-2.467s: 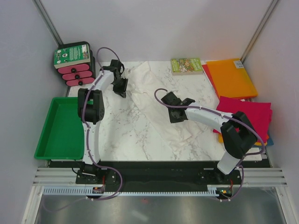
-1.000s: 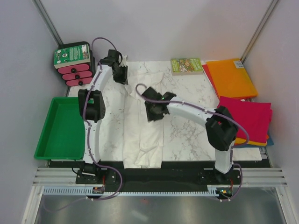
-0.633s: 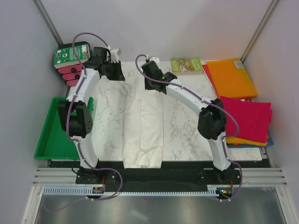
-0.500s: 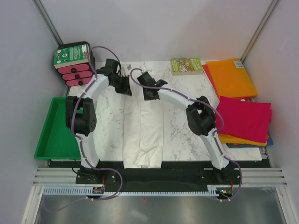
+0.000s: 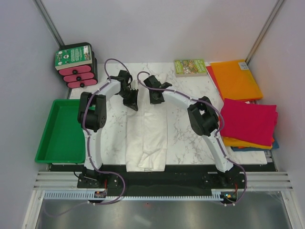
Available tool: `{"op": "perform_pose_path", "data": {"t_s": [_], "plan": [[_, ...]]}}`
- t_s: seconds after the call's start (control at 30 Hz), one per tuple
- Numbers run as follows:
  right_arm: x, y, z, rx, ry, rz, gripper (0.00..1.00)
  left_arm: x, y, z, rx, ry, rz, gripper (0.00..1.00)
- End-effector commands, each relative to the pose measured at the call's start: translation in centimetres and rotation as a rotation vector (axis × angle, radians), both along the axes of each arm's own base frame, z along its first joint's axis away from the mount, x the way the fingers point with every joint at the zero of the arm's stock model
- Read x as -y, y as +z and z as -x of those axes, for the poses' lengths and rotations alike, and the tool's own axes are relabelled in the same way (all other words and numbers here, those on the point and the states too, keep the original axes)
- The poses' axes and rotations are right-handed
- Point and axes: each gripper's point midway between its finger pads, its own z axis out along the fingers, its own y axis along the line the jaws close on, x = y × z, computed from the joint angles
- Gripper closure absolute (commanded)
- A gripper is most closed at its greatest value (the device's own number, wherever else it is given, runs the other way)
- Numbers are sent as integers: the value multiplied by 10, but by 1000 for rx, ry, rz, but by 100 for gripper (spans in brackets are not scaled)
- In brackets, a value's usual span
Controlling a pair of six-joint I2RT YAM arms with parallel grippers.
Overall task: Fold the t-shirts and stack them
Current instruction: Rotate the tshirt 90 degrees
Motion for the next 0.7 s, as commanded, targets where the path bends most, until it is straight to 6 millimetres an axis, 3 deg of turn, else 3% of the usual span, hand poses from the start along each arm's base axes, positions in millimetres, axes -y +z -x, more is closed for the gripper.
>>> {"op": "perform_pose_path", "data": {"t_s": [0.0, 0.13, 0.17, 0.2, 0.23, 0.27, 0.3, 0.4, 0.43, 0.5, 0.53, 0.57, 0.6, 0.63, 0.67], "plan": [[29, -31, -16, -62, -77, -8, 97, -6, -15, -20, 0, -23, -65, 94], [44, -42, -36, -78, -111, -24, 96, -1, -20, -49, 6, -17, -77, 94], [48, -44, -40, -82, -118, -28, 96, 1, -5, -64, 41, -15, -71, 93], [54, -45, -46, -83, -123, -29, 95, 1, -19, -70, 25, -15, -84, 93], [53, -45, -54, -76, -124, -36, 94, 0, -18, -77, 29, -8, -87, 92], [55, -46, -57, -79, -123, -33, 94, 4, -1, -94, 85, -6, -78, 92], [59, -45, -62, -76, -117, -34, 93, 3, -11, -99, 78, -1, -91, 91], [57, -33, -75, -43, -100, -51, 90, 6, 4, -114, 153, -17, -80, 90], [57, -20, -77, -21, -101, -58, 89, 7, 22, -116, 187, -15, -66, 90], [54, 2, -81, 31, -97, -84, 83, 11, 33, -114, 214, -9, -20, 89], [56, 26, -75, 62, -99, -102, 80, 13, 75, -116, 304, -3, 12, 89], [52, 46, -79, 125, -95, -137, 75, 10, 66, -100, 271, 0, 14, 88], [48, 64, -75, 158, -91, -148, 67, 12, 83, -95, 303, 4, 34, 87], [49, 94, -65, 197, -85, -166, 64, 13, 98, -97, 364, 7, 54, 86], [47, 106, -58, 212, -77, -163, 61, 10, 122, -77, 394, 9, 67, 86]]}}
